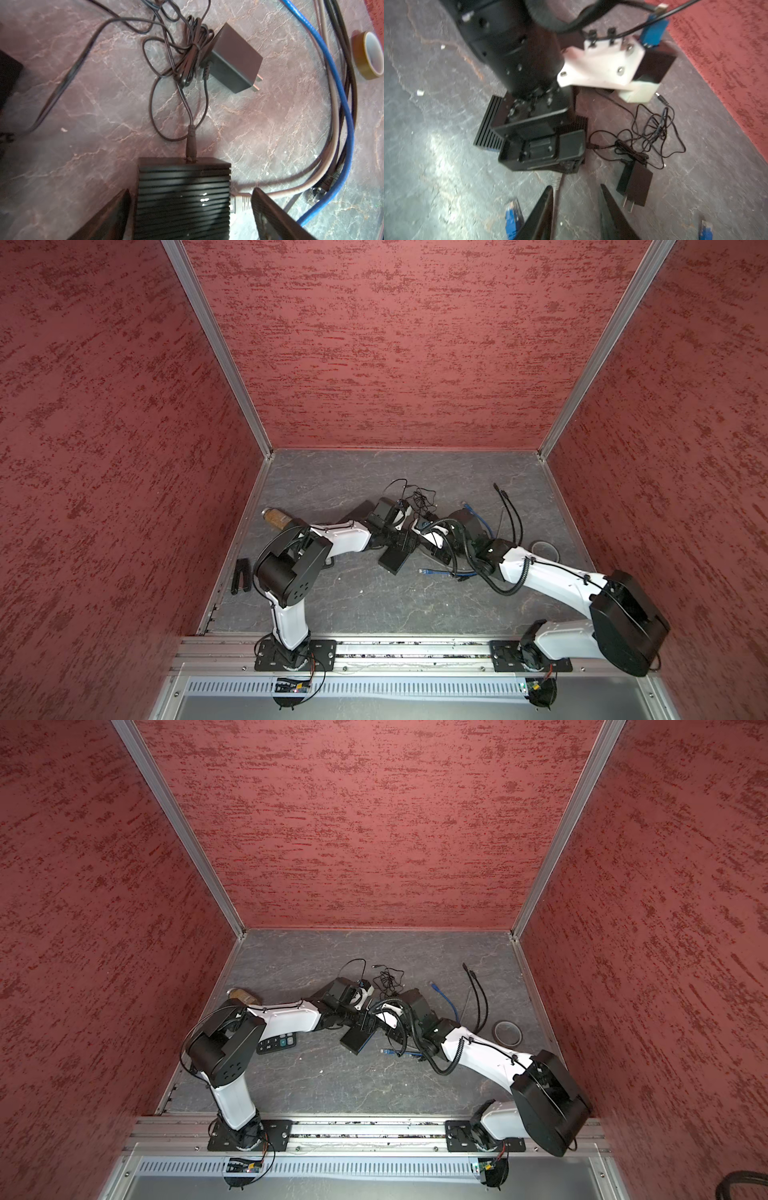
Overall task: Insert the plug into the switch port
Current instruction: 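Open the right gripper off the grey plug and draw it back, then move the right gripper down to the blue ethernet plug on the table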
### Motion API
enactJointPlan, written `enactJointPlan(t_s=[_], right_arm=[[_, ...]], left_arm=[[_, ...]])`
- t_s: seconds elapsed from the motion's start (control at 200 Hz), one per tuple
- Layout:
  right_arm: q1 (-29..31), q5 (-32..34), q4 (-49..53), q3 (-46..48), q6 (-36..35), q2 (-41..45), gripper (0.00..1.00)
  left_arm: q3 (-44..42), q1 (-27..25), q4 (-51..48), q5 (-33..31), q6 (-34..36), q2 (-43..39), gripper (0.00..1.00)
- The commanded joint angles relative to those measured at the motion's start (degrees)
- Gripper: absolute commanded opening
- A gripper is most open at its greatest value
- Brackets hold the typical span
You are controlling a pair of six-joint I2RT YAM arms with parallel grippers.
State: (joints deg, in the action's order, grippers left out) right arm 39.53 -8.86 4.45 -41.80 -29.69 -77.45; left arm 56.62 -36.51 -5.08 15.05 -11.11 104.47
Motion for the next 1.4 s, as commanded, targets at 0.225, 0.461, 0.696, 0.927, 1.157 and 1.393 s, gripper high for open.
enactJointPlan(t_s=[0.225, 0.461, 0.696, 0.927, 1.157, 1.393], right_arm=[[-0.2, -8.6, 7.5, 5.6, -14.6, 4.9, 0.27], [-0.2, -13.7, 9.2, 6.5, -16.9, 2.1, 0.21], [-0.2, -13.2, 8.3, 8.7, -19.4, 1.1, 0.20], [-0.2, -11.1, 7.3, 7.8, -18.8, -2.6, 0.18], [-0.2, -9.0, 5.6, 7.9, -18.6, -4.2, 0.17], [-0.2, -10.5, 3.1, 9.2, -18.9, -0.7, 0.18]], left_arm=[[-0.4, 1.7, -5.8, -1.4, -0.1, -2.9, 1.00], [-1.7, 3.5, -5.1, -1.5, -2.1, -6.5, 1.00], [-5.4, 5.7, -3.5, -1.4, -4.5, -9.9, 1.00], [-7.6, 7.1, -2.1, -0.4, -5.7, -10.7, 1.00], [-7.9, 7.2, -2.0, -0.1, -5.5, -10.6, 1.00], [-8.0, 7.4, -1.9, 0.1, -5.5, -10.5, 1.00]])
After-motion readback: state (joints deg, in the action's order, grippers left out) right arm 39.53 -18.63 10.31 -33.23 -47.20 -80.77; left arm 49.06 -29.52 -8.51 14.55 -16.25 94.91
